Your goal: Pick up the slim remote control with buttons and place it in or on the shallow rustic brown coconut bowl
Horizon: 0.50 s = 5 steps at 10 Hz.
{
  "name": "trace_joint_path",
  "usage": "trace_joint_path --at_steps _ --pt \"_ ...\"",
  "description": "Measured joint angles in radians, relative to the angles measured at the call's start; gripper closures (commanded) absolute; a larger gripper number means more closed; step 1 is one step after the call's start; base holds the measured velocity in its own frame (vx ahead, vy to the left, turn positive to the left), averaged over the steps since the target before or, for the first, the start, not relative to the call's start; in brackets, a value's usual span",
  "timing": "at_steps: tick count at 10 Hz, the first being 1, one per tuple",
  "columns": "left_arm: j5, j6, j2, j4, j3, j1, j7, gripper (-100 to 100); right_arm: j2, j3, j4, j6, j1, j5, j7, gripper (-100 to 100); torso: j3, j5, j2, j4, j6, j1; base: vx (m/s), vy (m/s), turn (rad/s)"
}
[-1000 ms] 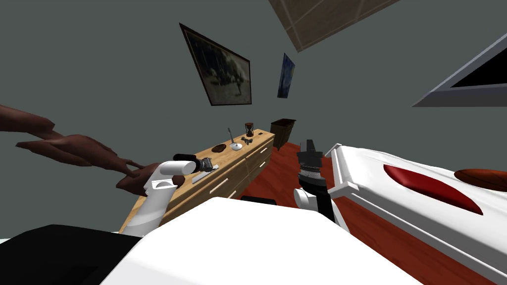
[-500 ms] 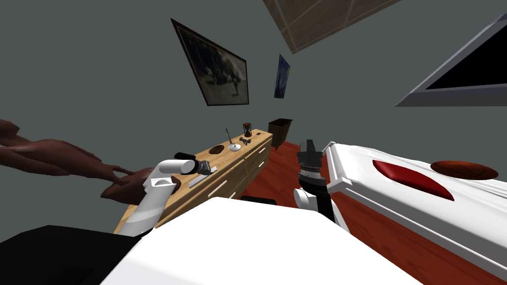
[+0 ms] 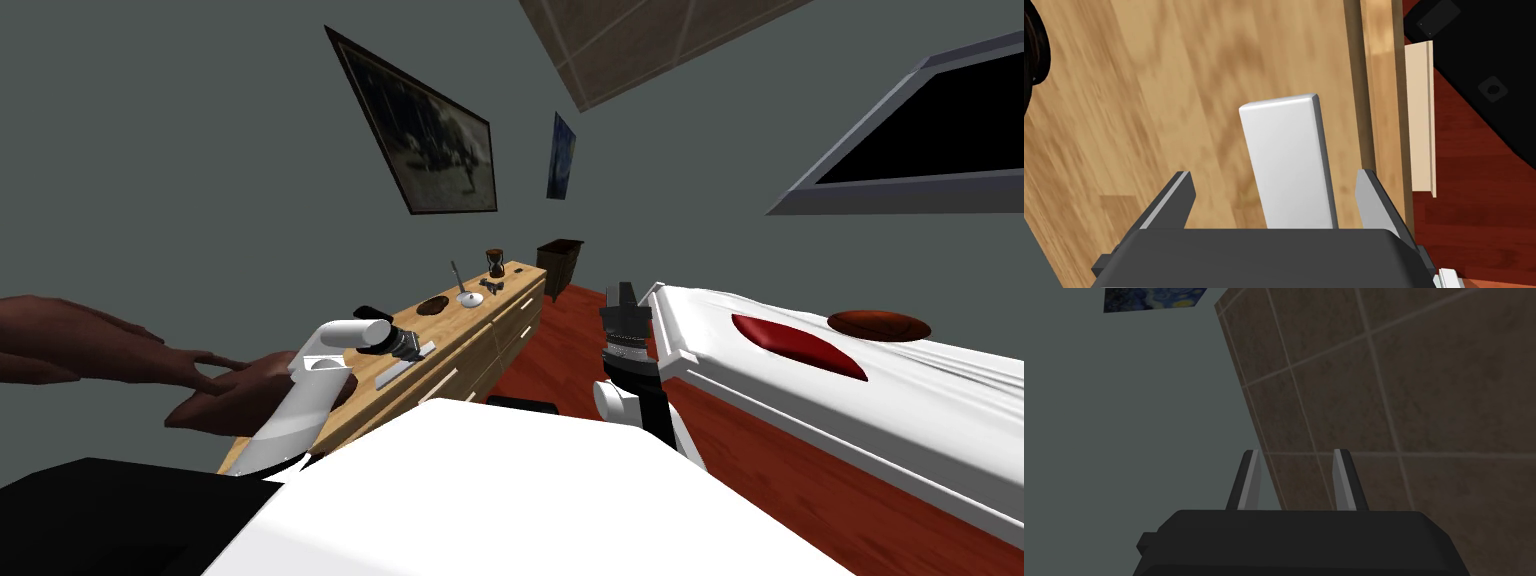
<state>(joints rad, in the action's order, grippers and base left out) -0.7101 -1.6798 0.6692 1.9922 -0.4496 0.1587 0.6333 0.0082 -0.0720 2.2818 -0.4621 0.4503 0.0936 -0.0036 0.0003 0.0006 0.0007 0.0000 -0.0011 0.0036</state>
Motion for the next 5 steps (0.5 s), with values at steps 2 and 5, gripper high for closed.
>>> trace_joint_path --at_steps 2,5 --pt "-0.014 -0.057 0.014 -0.018 -0.002 -0.005 0.013 -100 0.000 0.000 0.000 0.000 0.000 0.000 0.000 0 0.000 0.000 0.000 0.000 0.000 0.000 -0.003 0.040 -0.076" --pt "-0.031 -0.134 0.029 -0.047 -0.006 -0.009 0.023 -100 0.000 0.000 0.000 0.000 0.000 0.000 0.000 0 0.000 0.000 0.000 0.000 0.000 -0.001 0.001 0.037 -0.070"
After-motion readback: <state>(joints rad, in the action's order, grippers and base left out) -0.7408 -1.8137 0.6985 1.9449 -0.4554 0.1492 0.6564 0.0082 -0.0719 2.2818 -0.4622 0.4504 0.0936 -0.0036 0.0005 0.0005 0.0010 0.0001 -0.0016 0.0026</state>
